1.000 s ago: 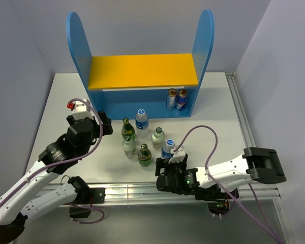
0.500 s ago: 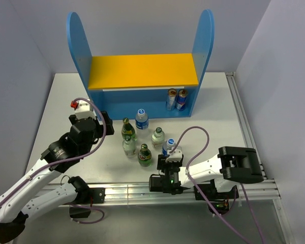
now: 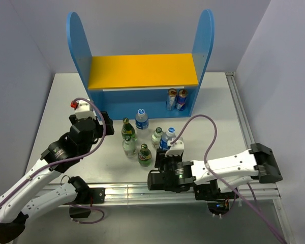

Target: Place and organize the beverage onto the shelf

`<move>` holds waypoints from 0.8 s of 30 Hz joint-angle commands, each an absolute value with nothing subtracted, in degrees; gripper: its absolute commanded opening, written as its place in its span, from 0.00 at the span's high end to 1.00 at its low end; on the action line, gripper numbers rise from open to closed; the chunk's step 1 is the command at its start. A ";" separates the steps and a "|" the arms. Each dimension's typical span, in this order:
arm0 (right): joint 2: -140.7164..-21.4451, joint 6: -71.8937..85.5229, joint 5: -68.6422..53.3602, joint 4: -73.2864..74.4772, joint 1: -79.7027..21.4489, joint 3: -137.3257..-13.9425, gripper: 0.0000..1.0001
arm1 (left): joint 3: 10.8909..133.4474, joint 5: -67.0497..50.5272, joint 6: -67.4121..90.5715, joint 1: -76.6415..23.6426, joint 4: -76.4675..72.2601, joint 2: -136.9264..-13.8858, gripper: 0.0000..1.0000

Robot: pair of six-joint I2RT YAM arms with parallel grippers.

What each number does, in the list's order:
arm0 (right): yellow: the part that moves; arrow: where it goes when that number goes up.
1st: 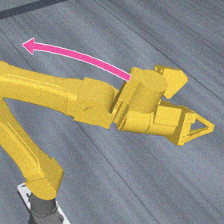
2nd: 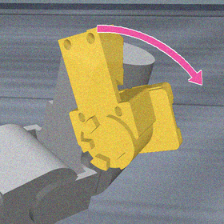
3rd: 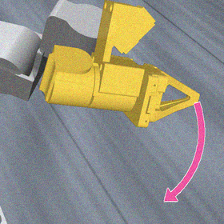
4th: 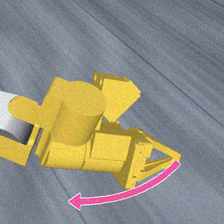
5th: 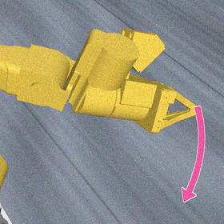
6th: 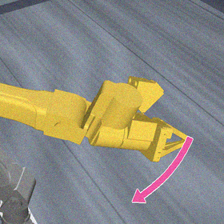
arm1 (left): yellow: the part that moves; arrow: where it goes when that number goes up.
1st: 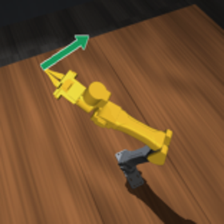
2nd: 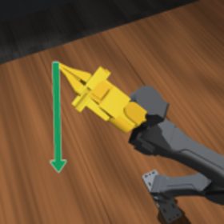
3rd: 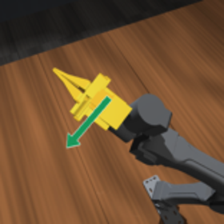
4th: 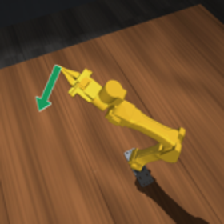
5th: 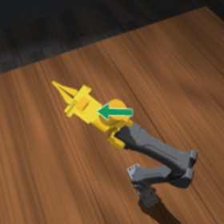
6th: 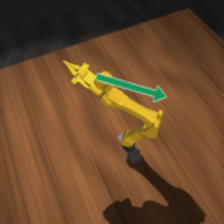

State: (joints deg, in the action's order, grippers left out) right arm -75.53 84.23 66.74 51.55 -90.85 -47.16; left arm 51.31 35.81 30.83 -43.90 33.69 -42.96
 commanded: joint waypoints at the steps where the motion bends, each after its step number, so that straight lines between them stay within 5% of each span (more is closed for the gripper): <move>1: -69.79 71.80 76.38 55.39 -91.32 -58.60 1.00 | 51.07 34.81 29.88 -43.24 32.17 -42.45 0.01; 10: -61.25 16.21 60.05 20.58 -76.40 -74.23 1.00 | 51.15 33.40 29.71 -41.57 31.90 -42.63 0.01; 17: -76.00 6.59 44.86 21.70 -54.70 -95.51 1.00 | 50.89 32.26 29.36 -40.87 31.20 -42.19 0.01; 24: -94.28 7.21 35.17 26.10 -48.69 -123.16 1.00 | 51.15 33.04 29.71 -39.38 31.20 -42.19 0.01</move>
